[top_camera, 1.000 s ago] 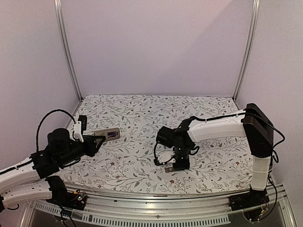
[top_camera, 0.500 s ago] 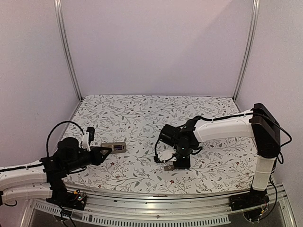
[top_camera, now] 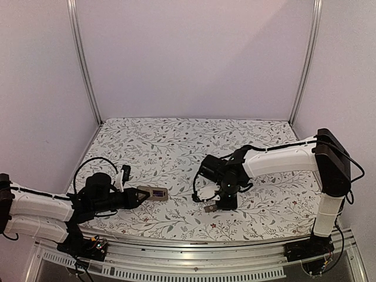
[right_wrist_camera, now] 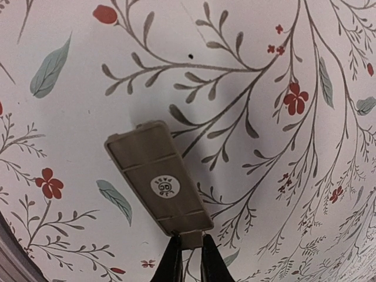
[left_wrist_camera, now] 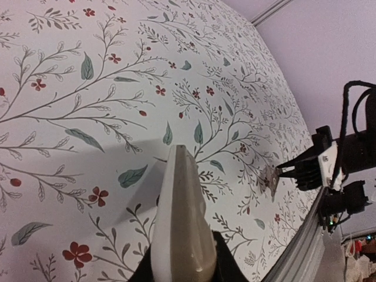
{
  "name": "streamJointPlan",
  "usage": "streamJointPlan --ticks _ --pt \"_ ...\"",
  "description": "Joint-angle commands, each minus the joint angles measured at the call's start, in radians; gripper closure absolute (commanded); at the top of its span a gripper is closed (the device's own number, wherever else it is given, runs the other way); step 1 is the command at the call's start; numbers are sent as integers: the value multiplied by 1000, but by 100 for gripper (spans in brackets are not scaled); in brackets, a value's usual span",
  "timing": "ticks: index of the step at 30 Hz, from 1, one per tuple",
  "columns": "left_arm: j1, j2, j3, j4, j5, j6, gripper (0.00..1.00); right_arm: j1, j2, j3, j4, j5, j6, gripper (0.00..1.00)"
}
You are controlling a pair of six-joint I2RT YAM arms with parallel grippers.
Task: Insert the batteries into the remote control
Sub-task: Place the remote control without the battery cover at the center of the board.
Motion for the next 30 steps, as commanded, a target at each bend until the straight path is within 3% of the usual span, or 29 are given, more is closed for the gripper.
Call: streamJointPlan --ticks 1,3,7,10,16,23,30 --pt "-8 66 -7 109 43 -23 100 -4 -41 -11 16 10 18 92" --pt "-8 74 -7 105 35 -24 92 -3 -46 -11 17 12 19 92" --pt "-9 61 -2 61 5 -23 59 -3 -51 -8 17 14 18 92" --pt "-7 45 0 23 -21 -20 46 -3 -50 -8 17 15 19 92" --pt "-7 7 21 -83 -85 4 36 -3 -52 -8 13 15 26 92" --pt "-12 -45 89 -337 -241 38 22 -2 -60 -1 11 15 30 92" --pt "-43 -147 114 -398 -305 119 19 -2 -65 0 23 0 22 92"
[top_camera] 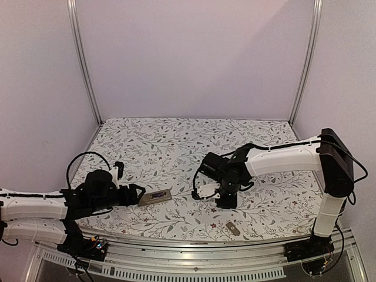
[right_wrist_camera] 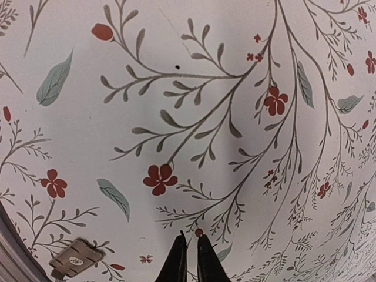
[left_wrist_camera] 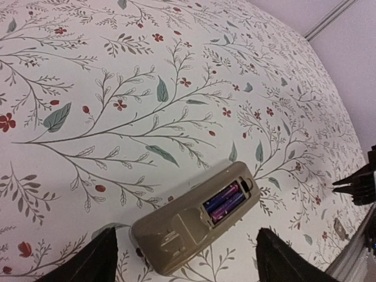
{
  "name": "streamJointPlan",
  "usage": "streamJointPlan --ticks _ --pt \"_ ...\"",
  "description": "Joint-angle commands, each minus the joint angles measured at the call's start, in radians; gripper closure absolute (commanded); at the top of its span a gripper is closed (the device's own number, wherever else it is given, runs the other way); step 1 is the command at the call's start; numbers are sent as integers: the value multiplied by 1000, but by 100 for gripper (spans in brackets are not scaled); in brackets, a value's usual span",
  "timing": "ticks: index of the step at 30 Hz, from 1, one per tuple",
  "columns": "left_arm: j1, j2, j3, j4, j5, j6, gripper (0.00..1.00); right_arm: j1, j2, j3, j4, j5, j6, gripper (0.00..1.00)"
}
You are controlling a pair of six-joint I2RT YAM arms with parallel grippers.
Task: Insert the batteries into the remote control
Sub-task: Place the remote control without the battery cover at the center of the board, then pick up the battery cover at the center of the board.
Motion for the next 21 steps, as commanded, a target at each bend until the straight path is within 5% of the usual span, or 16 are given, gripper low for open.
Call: streamJointPlan --ticks 1,8,10,14,21 --pt "-36 -72 35 -72 -65 89 19 -2 -33 4 11 0 7 92" --pt "-66 -180 49 -82 -73 148 19 3 -87 61 -2 36 175 79" --pt "-75 -199 51 -85 -81 158 20 3 -115 79 -15 80 347 73" --pt "-93 -208 67 -86 -96 164 20 16 -158 57 -174 107 996 69" --pt "-147 -161 142 -86 -144 209 20 138 -364 -233 -150 11 1580 69"
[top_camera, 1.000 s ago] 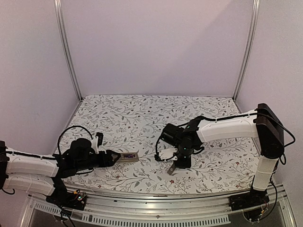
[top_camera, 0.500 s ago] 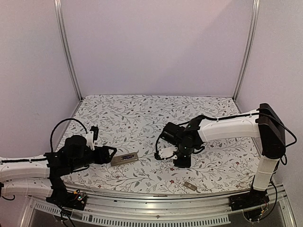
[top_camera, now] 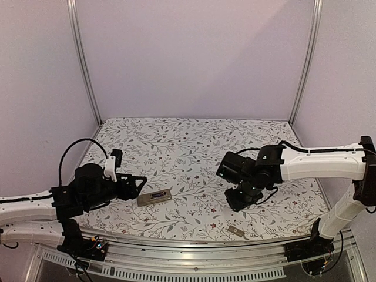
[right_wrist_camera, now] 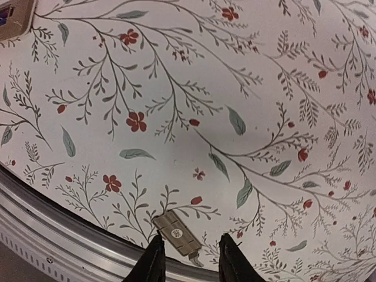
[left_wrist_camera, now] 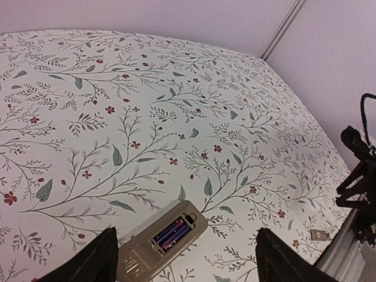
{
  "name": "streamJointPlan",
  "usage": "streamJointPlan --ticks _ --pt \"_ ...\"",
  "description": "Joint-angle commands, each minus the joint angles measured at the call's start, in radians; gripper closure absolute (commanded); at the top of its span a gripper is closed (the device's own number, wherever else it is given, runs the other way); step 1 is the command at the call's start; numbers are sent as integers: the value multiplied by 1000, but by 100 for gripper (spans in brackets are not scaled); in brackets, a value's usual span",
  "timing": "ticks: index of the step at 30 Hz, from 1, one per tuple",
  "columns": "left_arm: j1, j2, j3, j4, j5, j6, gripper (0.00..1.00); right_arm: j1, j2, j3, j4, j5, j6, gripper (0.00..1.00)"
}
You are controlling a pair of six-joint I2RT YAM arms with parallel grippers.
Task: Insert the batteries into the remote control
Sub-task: Pick up the battery cover at the center of the board.
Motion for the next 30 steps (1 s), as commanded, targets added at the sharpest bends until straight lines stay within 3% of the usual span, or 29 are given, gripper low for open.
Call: streamJointPlan --ticks 1,6,12,25,30 --pt "-49 31 64 -14 -50 55 20 70 -97 -161 -20 -83 505 67" --pt "-85 50 83 -13 -66 63 20 114 -142 -204 -46 -97 642 59" --pt "-106 35 67 -5 -88 56 20 136 -135 -276 15 -134 704 58" --pt "-115 10 50 -5 -92 55 20 121 -86 -320 133 -147 729 68" --pt "-117 -3 45 -5 -94 56 20 119 -67 -330 123 -157 711 76"
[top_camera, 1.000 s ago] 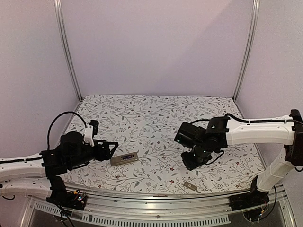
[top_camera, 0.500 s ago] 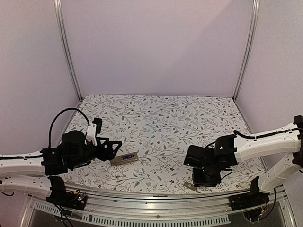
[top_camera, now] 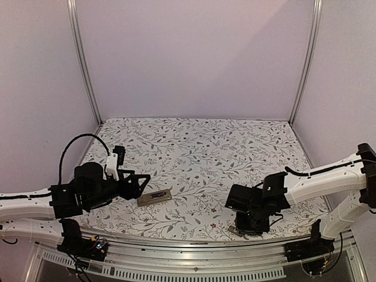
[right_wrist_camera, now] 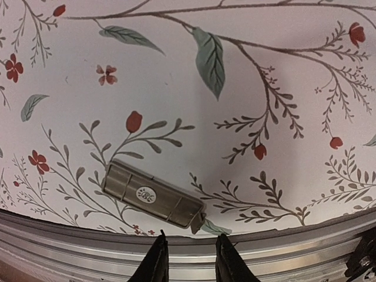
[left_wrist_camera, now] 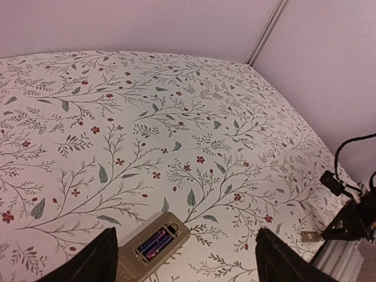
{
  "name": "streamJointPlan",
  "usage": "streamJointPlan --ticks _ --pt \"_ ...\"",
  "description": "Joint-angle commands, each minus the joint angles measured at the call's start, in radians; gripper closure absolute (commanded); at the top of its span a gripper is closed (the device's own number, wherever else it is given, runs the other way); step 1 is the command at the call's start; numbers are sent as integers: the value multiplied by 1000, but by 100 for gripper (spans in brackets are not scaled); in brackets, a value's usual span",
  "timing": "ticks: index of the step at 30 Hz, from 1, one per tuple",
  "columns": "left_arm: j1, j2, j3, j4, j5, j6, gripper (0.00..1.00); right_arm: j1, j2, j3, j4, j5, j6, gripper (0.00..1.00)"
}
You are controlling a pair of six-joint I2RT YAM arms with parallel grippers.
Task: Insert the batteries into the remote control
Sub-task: Pick up the battery cover at the center of the board.
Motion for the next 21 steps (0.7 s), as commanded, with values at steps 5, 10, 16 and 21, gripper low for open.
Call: streamJointPlan --ticks 5,10,16,21 --pt "-17 -24 -28 -10 -22 5 20 -5 41 -8 -20 -6 -25 81" --pt "-18 -32 -37 -10 -22 -9 20 -11 67 -1 -12 7 -53 84" --pt "-18 -46 -42 -13 -29 -8 20 -17 85 -5 -6 17 -70 88" --pt "-19 -51 -45 -14 -31 -8 20 -21 87 -2 -14 24 -89 93"
